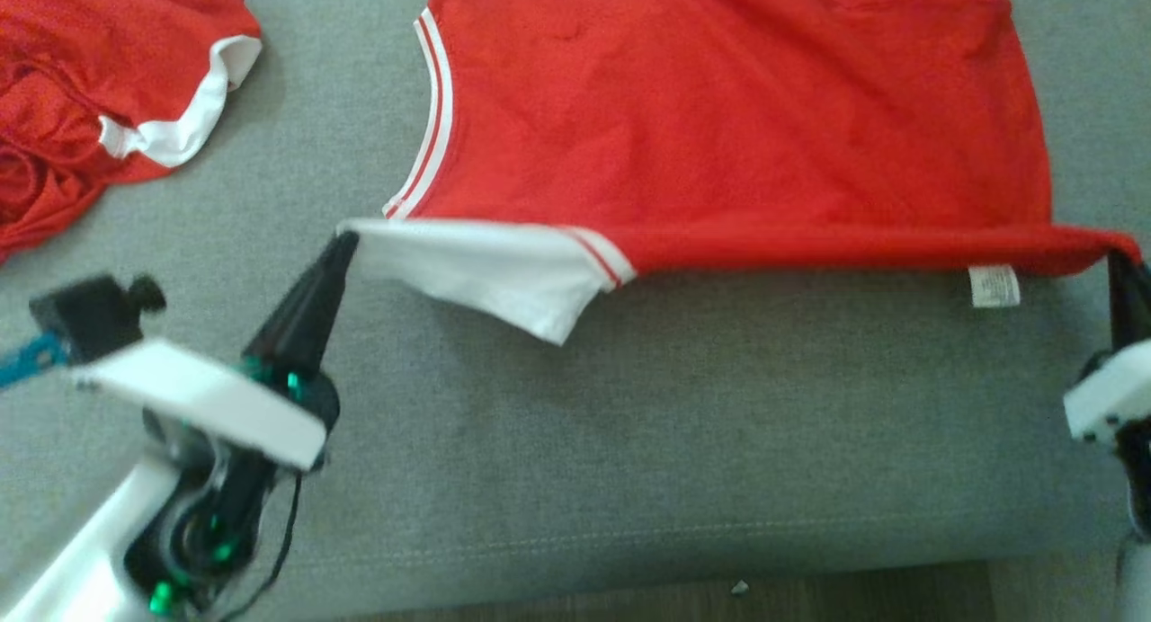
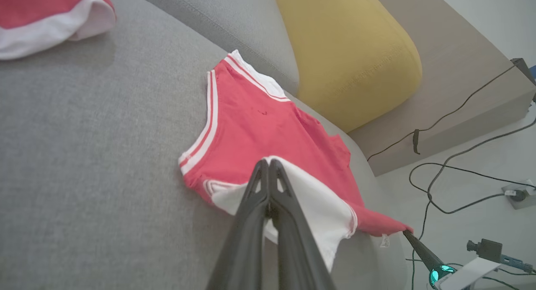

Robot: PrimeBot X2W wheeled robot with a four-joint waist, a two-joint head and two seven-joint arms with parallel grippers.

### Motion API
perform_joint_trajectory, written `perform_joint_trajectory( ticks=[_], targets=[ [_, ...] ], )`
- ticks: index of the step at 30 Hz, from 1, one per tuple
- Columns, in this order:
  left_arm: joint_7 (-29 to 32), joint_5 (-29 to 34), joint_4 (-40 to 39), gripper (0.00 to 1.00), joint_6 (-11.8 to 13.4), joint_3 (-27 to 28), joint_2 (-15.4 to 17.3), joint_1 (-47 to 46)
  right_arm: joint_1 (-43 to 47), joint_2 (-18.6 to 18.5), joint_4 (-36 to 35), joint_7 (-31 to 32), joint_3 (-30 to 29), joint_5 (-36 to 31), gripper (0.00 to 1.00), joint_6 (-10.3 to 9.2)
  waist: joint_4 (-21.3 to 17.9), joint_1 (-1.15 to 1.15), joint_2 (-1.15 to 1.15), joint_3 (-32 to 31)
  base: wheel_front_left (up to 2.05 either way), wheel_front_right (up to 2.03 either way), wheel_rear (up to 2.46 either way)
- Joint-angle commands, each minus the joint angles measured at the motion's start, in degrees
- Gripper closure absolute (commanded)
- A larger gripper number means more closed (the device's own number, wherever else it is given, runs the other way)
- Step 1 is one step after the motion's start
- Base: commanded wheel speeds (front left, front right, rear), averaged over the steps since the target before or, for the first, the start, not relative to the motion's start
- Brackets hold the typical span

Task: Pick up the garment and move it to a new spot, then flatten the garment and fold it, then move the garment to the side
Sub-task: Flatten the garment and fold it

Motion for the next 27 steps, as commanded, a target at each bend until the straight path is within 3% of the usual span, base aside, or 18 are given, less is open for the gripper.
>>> perform_joint_trajectory(
  ticks=[1, 7, 15, 16, 18, 19, 20, 21, 23, 24, 27],
  targets=[
    [0.2, 0.7, 0.5, 1.0, -0.8, 2.3, 0.7, -4.8, -2.6, -1.5, -0.6, -0.7, 1.5, -0.3, 1.0, 0.2, 0.0, 0.0, 0.0, 0.7, 0.0, 0.0, 0.0],
    [1.5, 3.4, 10.7, 1.0, -4.4, 0.6, -3.5, -14.7, -10.4, -2.2, 6.9, -2.9, 2.0, -1.0, 1.0, 0.2, -0.2, 0.0, 0.0, 3.5, 0.0, 0.0, 0.0],
    [1.2, 7.7, 20.0, 1.0, -8.2, -1.5, -6.7, -23.2, -17.5, -0.9, 13.3, -7.7, 1.3, -3.1, 0.98, 0.2, -0.3, 0.0, 0.0, 7.7, 0.0, 0.0, 0.0],
    [0.7, 8.6, 20.9, 1.0, -9.3, -1.9, -7.0, -24.2, -18.3, -0.6, 14.2, -8.5, 1.1, -3.2, 0.84, 0.2, -0.3, 0.0, 0.0, 8.3, 0.0, 0.0, 0.0],
    [-0.5, 10.5, 23.1, 1.0, -11.5, -2.8, -7.4, -25.7, -19.5, -0.3, 16.1, -10.0, 0.8, -3.4, 0.75, 0.2, -0.1, 0.0, 0.0, 9.0, 0.0, 0.0, 0.0],
    [-1.2, 10.9, 24.5, 1.0, -11.9, -2.8, -7.9, -26.0, -20.0, -0.1, 16.9, -11.0, 0.6, -3.5, 0.58, 0.2, -0.1, 0.0, 0.0, 9.2, 0.0, 0.0, 0.0],
    [-1.8, 11.4, 25.8, 1.0, -12.4, -2.9, -8.3, -26.2, -20.5, 0.1, 17.7, -12.0, 0.6, -3.7, 0.06, 0.2, -0.1, 0.0, 0.0, 9.3, 0.0, 0.0, 0.0],
    [-2.2, 11.7, 27.0, 0.94, -12.8, -3.0, -8.7, -26.3, -20.8, 0.3, 18.2, -13.1, 0.9, -3.9, 0.0, 0.2, -0.1, 0.0, 0.0, 9.3, 0.0, 0.0, 0.0],
    [-2.5, 11.4, 29.1, 0.21, -13.5, -3.3, -9.6, -25.9, -21.2, 0.7, 18.8, -16.1, 1.3, -3.4, 0.0, 0.2, -0.1, 0.0, 0.0, 9.0, 0.0, 0.0, 0.0],
    [-2.7, 11.6, 29.8, 0.0, -13.7, -3.4, -9.7, -25.8, -21.1, 0.9, 19.1, -17.4, 1.5, -3.1, 0.0, 0.2, -0.2, 0.0, 0.0, 8.7, 0.0, 0.0, 0.0],
    [-4.2, 14.1, 30.5, 0.0, -13.3, -2.9, -9.5, -24.9, -20.2, 1.0, 18.9, -22.0, 2.0, -2.3, 0.0, 0.2, -0.3, 0.0, 0.0, 7.3, 0.0, 0.0, 0.0]
  ],
)
